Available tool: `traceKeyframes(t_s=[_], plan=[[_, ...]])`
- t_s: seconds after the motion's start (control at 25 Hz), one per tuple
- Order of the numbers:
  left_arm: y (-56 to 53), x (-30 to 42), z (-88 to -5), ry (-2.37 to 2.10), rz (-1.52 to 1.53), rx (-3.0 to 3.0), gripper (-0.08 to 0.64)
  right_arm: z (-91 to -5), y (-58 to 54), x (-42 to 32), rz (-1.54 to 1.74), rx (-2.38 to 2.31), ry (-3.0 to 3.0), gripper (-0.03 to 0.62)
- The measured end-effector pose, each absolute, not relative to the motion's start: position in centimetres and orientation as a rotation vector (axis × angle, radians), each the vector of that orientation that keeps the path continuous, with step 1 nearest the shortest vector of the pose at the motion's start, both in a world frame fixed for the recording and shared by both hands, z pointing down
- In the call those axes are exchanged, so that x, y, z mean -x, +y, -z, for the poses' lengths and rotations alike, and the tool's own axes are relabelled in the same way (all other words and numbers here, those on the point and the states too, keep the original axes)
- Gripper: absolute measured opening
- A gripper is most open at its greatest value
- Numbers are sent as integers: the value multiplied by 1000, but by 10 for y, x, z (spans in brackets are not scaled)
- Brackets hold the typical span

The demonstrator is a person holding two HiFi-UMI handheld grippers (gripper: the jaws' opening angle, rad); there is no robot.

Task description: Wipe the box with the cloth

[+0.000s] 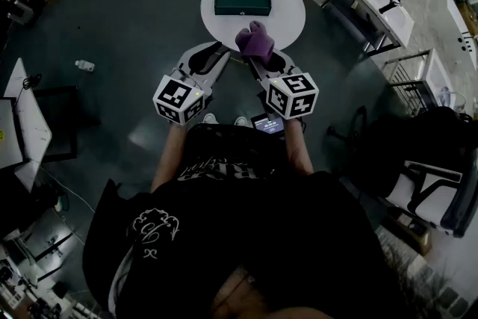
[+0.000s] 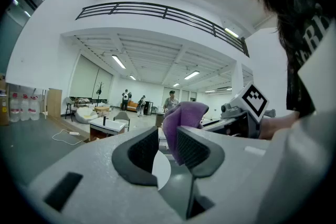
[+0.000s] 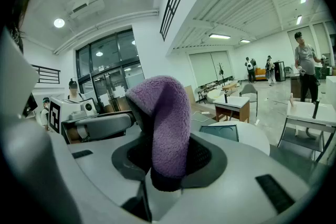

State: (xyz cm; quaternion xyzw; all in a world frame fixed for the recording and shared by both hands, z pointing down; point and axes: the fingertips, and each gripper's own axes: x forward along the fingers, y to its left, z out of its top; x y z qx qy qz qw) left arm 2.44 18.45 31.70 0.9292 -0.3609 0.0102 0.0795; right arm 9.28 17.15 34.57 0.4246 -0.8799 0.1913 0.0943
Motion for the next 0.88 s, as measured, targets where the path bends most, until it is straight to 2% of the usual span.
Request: traceKeyframes(t_s=[0.88], plan=[[166, -59, -343, -1203, -134, -2710, 100, -378, 141, -132, -593, -1127, -2602, 106]])
